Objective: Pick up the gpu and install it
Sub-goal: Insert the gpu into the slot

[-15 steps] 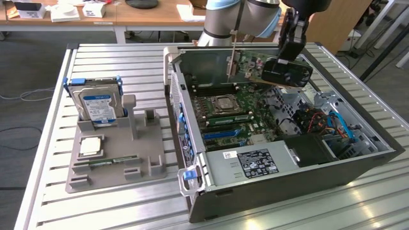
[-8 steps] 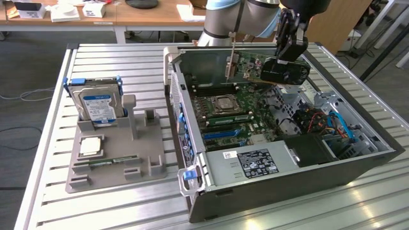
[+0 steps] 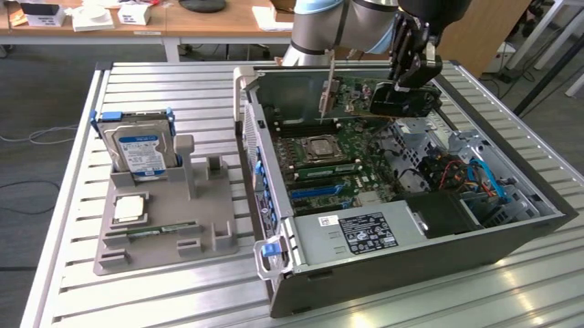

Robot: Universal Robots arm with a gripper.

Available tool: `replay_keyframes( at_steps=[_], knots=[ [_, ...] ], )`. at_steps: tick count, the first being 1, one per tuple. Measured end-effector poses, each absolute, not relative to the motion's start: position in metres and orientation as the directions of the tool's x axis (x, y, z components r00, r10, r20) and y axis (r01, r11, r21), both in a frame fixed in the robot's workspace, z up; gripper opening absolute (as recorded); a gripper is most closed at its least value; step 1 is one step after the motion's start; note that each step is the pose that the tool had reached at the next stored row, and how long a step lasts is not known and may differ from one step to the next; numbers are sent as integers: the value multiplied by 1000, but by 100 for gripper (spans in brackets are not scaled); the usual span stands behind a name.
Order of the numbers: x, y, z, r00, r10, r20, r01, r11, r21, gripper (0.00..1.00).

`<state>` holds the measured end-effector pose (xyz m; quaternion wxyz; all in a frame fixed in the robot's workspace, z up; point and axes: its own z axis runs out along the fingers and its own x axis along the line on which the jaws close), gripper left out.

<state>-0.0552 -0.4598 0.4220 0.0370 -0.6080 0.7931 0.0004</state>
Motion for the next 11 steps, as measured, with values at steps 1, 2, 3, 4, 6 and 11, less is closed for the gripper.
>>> replay_keyframes(
  at_steps=[1,2,3,4,6,11],
  knots=[
    [-55,-460,422,-243,-968,-61,-968,245,-44,27],
    [-55,-460,421,-225,-972,-62,-973,228,-44,27],
    [-55,-460,421,-207,-976,-62,-977,210,-44,27],
    [-55,-460,421,-190,-980,-63,-980,193,-43,27],
    [-55,-460,420,-157,-986,-64,-986,160,-43,27],
    [-55,-460,419,-76,-995,-69,-996,79,-43,27]
  ],
)
